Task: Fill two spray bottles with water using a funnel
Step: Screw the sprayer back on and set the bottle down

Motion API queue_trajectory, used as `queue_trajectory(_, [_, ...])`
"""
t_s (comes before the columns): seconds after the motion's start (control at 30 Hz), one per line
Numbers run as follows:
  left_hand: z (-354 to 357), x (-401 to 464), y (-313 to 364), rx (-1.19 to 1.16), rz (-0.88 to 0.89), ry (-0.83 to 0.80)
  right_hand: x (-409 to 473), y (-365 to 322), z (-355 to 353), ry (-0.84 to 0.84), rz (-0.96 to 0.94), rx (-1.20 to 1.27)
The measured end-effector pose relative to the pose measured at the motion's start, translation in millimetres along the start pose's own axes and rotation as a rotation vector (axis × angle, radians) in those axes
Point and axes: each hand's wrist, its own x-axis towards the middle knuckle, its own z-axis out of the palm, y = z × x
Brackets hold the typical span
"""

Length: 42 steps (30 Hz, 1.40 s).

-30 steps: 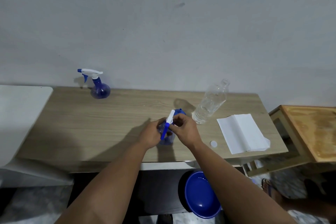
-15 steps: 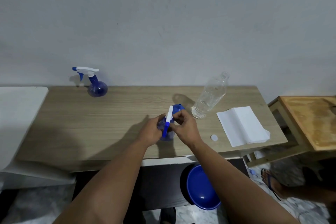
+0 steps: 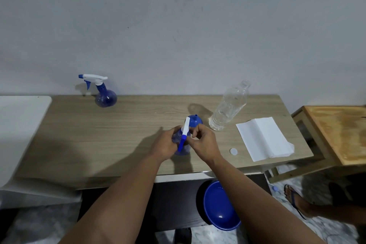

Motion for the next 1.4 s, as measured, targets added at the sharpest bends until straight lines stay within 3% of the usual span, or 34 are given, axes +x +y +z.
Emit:
queue_trajectory(0.5, [2, 6, -4, -0.046, -0.08, 0.011, 6, -4, -9, -0.101, -0.001, 0.106])
queue_trajectory(0.6, [2, 3, 4, -0.055, -0.032, 0.027, 4, -6, -8, -0.106, -0.01, 0.11])
queue_trajectory(0.77, [4, 4, 1, -0.191, -0.067, 0.004, 9, -5, -11, -0.12, 0.022, 0.12])
queue_trajectory(0.9, [4, 3, 8, -0.307, -0.133, 0.024, 14, -8, -10, -0.157, -0.041, -0.017])
queue_trajectory(1.2, [3, 1, 4, 0.059, -0.074, 0.071, 8, -7, 2, -0.065, -0.106, -0.142])
queue_trajectory(1.4, [11, -2, -3, 0.026, -0.074, 0.129, 3, -9, 3, -0.038, -0.105, -0.144])
